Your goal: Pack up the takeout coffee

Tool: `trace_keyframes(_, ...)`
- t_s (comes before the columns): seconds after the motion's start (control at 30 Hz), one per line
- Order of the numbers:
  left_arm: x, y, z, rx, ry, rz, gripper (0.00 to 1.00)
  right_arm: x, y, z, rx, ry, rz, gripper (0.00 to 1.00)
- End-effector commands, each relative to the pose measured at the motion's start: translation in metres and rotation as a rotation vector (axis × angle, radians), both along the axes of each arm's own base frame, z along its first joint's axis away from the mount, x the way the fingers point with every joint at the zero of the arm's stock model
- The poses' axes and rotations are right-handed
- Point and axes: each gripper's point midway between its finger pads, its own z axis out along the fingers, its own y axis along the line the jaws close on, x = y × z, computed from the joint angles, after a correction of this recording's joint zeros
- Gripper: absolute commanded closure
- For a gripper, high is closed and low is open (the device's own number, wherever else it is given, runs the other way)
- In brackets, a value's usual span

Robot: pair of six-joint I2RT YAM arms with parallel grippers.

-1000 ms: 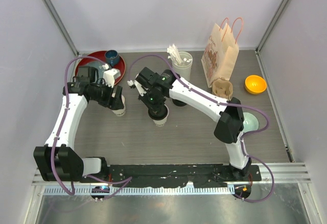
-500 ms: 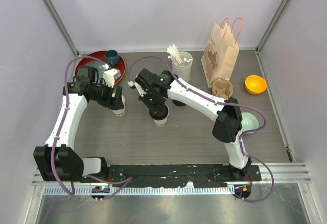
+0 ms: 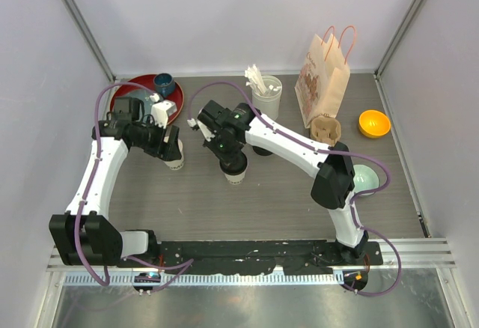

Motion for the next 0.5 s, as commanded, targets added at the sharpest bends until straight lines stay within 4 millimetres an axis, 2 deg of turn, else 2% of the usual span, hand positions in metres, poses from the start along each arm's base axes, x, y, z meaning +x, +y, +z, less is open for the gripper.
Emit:
trace_keyframes(0.0,0.005,0.002,0.011,0.003,-0.053,0.005,0.30,0.003,-0.004,0.034,0.043,-0.061,-0.008,0.99)
trace_keyframes(0.23,0.006,0.002,0.011,0.005,-0.054,0.005,0.30,0.000,-0.004,0.032,0.044,-0.049,0.006,0.99)
trace_keyframes(0.47,0.005,0.003,0.011,0.007,-0.055,0.003,0.30,0.004,-0.002,0.020,0.060,-0.028,0.012,0.99)
